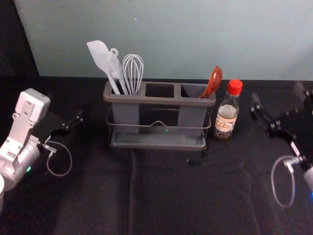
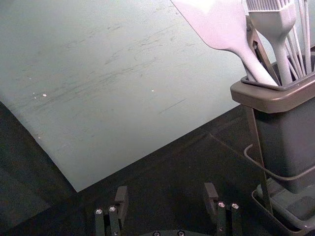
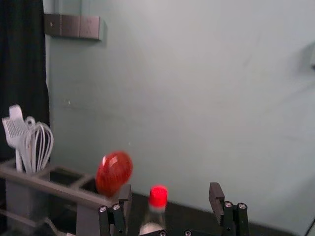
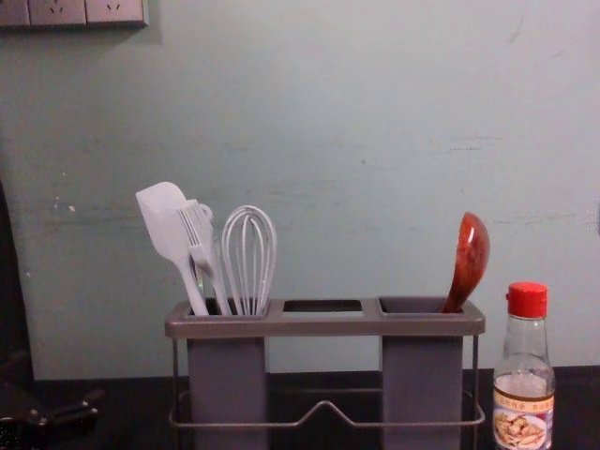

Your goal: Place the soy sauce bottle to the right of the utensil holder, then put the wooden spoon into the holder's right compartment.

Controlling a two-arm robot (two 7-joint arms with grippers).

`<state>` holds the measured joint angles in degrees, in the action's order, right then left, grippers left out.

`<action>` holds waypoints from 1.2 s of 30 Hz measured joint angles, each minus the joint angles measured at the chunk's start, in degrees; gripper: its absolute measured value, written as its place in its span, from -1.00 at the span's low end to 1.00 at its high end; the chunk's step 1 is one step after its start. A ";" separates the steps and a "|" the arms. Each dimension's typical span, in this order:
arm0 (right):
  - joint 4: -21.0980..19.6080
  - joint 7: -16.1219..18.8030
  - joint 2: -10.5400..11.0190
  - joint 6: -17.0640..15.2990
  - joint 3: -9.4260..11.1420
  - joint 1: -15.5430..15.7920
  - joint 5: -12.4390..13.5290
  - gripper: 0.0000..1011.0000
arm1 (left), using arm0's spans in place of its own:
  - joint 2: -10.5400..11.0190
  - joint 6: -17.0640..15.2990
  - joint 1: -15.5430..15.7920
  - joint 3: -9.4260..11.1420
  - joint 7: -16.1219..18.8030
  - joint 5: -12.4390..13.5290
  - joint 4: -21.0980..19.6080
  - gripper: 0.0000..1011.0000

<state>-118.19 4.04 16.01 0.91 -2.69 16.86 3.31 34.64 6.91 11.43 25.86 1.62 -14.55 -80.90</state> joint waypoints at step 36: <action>20.35 9.34 -0.71 7.20 1.68 -3.54 7.27 0.99 | 0.00 0.00 0.00 0.00 0.00 0.00 0.00 0.99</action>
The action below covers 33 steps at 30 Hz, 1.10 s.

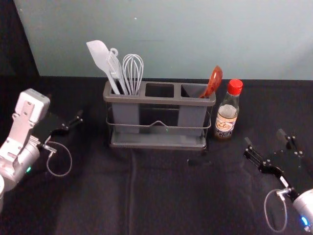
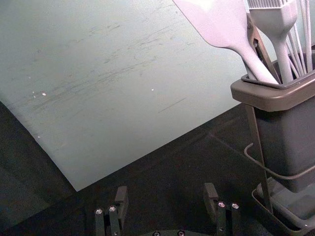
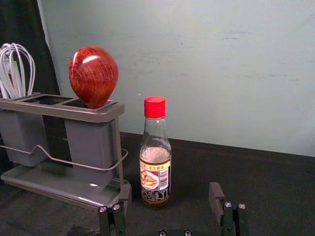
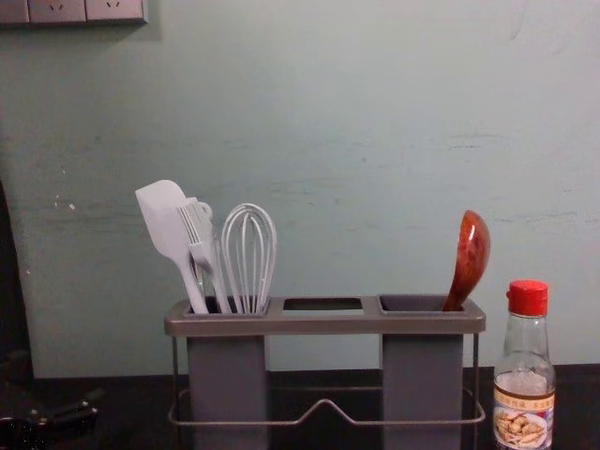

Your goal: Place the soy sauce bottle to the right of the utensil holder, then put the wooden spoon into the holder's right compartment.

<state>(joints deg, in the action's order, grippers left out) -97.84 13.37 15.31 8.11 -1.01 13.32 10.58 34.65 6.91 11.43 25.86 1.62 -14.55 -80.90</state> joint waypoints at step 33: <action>-0.68 -0.10 0.00 -0.40 0.12 0.38 0.00 0.99 | 0.00 0.00 0.00 0.00 0.00 0.00 0.00 0.99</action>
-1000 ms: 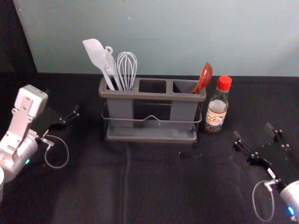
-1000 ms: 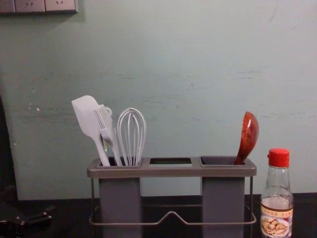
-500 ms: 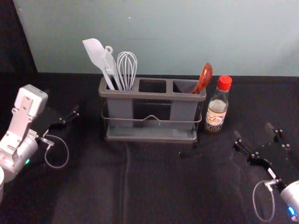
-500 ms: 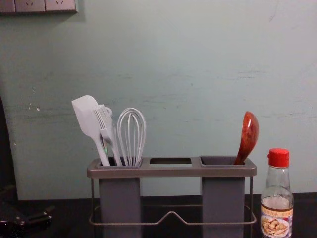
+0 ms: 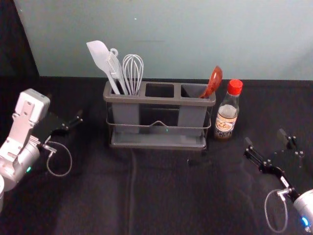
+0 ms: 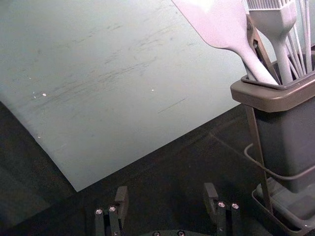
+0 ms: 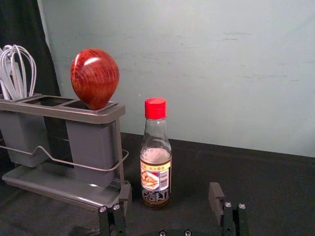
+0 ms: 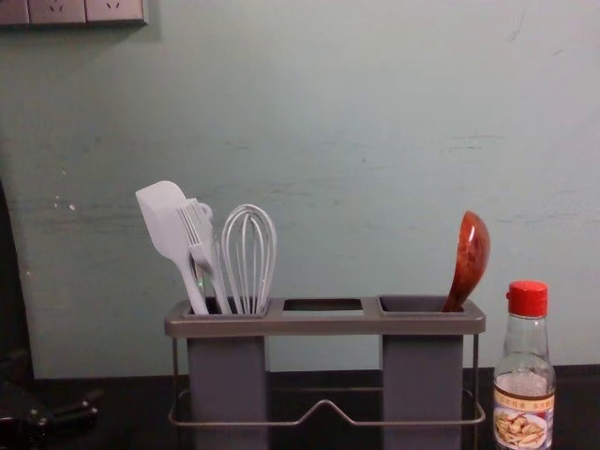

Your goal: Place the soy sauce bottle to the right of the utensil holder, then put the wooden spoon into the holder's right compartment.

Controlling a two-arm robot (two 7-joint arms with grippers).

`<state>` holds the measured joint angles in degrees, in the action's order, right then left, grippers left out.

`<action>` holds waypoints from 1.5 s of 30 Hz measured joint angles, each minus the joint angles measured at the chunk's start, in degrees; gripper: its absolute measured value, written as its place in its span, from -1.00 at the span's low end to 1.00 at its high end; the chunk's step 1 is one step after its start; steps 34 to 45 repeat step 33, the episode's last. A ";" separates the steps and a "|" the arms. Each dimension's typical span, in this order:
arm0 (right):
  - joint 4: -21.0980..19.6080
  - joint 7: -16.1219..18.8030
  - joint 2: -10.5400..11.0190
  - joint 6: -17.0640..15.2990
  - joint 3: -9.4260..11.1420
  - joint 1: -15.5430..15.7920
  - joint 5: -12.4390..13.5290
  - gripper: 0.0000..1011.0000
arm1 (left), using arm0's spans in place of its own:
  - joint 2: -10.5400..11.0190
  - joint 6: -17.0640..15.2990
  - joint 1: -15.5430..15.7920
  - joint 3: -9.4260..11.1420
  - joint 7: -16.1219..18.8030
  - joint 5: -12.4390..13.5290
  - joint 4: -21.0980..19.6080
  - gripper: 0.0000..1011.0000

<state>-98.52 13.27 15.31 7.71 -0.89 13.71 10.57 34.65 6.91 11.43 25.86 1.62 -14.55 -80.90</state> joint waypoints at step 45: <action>-0.05 -0.01 0.00 -0.03 0.00 0.00 0.00 0.99 | 0.00 0.00 0.00 0.00 0.00 0.00 0.00 0.99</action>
